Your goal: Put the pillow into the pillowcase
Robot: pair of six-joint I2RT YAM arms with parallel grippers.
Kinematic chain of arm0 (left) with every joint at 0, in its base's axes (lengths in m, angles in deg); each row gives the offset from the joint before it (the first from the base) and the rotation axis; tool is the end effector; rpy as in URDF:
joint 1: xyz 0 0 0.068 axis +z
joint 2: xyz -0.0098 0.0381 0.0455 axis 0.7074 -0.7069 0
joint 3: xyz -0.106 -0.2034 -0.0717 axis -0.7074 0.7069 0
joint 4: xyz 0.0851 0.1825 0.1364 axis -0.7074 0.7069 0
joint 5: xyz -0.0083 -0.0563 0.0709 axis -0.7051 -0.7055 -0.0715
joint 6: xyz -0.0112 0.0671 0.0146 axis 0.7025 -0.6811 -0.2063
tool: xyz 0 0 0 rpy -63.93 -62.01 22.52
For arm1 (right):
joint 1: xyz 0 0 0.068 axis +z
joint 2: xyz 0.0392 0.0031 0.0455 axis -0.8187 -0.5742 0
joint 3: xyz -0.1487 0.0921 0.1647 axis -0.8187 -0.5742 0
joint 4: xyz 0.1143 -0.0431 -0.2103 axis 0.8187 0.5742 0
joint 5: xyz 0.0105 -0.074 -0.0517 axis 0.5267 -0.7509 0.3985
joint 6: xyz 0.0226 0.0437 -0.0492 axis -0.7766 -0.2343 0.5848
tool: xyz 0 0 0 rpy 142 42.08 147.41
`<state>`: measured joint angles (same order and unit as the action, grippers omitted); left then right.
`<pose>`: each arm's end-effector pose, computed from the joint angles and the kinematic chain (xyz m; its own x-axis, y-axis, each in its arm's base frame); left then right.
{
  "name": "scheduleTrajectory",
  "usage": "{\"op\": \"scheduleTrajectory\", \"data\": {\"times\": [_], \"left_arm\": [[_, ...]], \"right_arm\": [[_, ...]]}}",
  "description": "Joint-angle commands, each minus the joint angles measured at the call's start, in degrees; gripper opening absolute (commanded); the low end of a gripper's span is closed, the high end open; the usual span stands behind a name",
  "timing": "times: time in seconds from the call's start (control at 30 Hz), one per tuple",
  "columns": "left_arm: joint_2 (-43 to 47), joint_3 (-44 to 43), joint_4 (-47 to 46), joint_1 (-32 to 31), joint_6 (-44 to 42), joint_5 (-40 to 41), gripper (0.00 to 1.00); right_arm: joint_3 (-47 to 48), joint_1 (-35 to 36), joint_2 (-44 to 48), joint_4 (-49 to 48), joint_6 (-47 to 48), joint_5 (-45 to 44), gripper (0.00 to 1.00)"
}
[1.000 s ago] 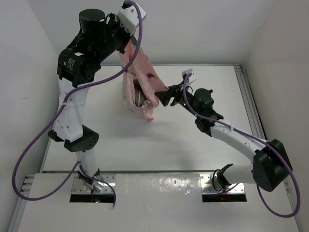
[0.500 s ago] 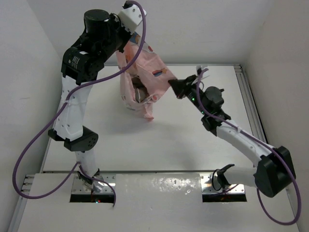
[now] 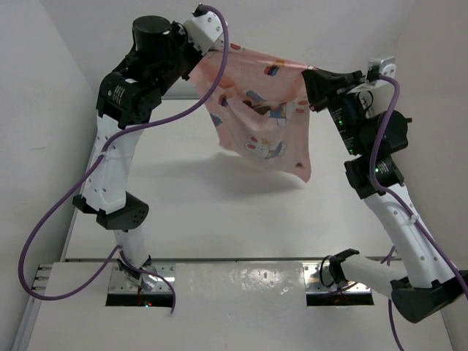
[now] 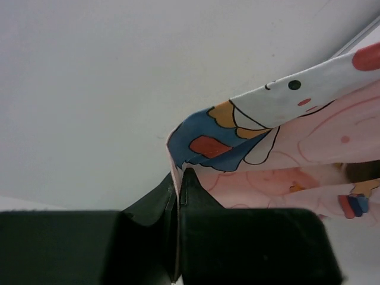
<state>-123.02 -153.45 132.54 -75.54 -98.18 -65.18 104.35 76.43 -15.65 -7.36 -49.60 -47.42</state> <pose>0.2658 -0.1421 0.5315 0.0926 0.6404 -0.7625 0.3142 0.7078 0.6327 0.2182 0.0890 0.4759 0.2601 0.5270 -0.8091 -0.5558 0.7669 0.3209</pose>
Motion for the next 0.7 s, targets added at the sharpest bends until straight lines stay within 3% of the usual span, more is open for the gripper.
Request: {"op": "scheduleTrajectory", "data": {"times": [0.0,0.2,0.37,0.57,0.67], "left_arm": [[3.8,-0.7,-6.9,1.3,-4.6,9.2,0.00],[4.6,0.1,-7.1,1.3,-5.6,9.9,0.00],[4.7,5.7,-7.0,1.3,-6.3,8.8,0.00],[3.5,21.3,-16.8,1.3,-7.6,12.3,0.00],[0.6,23.4,-24.0,1.7,-8.2,13.4,0.00]], "right_arm": [[2.4,-1.1,1.8,-0.6,3.3,-4.6,0.00],[5.2,-1.1,0.8,4.6,5.6,-5.7,0.00],[14.6,-3.5,-6.8,17.1,6.7,-3.1,0.00],[22.0,-10.7,-20.0,17.6,-3.1,5.1,0.00],[26.7,-13.6,-26.8,12.9,-10.9,7.1,0.00]]}}
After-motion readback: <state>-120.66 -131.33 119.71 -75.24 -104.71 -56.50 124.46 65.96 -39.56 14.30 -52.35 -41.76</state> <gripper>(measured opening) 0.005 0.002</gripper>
